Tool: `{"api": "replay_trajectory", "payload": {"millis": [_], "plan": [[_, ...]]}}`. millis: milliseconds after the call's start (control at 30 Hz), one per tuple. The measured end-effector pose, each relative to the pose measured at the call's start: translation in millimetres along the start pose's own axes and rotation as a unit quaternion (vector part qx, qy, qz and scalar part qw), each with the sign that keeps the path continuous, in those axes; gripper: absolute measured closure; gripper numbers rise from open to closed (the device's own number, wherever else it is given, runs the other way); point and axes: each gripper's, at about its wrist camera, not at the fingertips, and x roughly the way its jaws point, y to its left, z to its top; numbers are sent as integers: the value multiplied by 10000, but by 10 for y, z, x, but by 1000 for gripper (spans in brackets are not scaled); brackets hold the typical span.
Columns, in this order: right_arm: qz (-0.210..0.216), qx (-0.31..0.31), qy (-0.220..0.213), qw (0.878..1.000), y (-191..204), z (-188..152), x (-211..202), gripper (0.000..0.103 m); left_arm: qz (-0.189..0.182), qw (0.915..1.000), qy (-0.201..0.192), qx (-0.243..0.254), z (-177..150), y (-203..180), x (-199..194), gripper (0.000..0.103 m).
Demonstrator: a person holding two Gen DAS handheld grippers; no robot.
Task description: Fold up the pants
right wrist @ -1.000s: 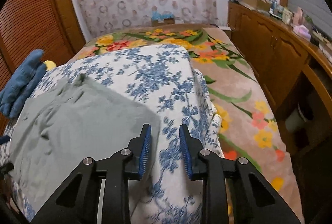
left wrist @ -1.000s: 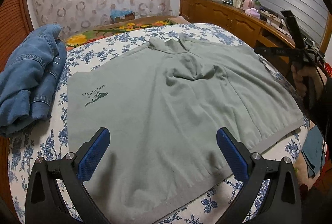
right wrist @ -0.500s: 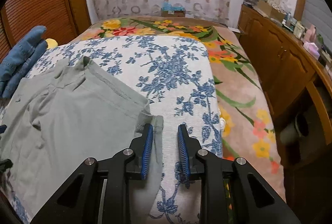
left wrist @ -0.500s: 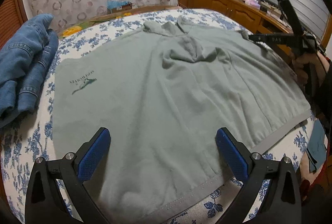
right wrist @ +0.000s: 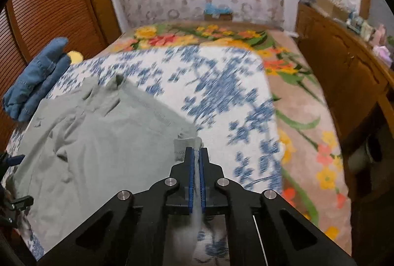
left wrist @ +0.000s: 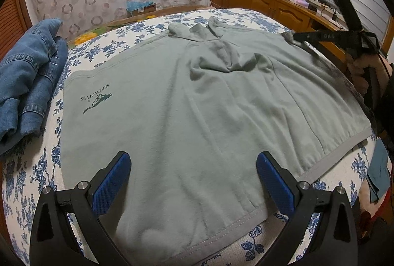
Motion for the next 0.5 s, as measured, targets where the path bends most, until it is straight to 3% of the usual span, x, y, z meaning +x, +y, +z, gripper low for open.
{"api": "replay_trajectory", "payload": {"millis": [133, 333, 400, 500], "plan": [[-675, 367, -189, 9969, -247, -5, -114, 100, 0, 10000, -2, -3, -1, -5, 3, 0], [-782, 573, 99, 9952, -436, -111, -40, 99, -6, 10000, -2, -5, -2, -2, 2, 0], [-860, 517, 47, 9949, -413, -133, -80, 94, -9, 10000, -3, -7, -1, 1, 2, 0], [-873, 421, -80, 9953, -265, -128, -175, 76, -51, 10000, -28, -57, 1, 22, -9, 0]]}}
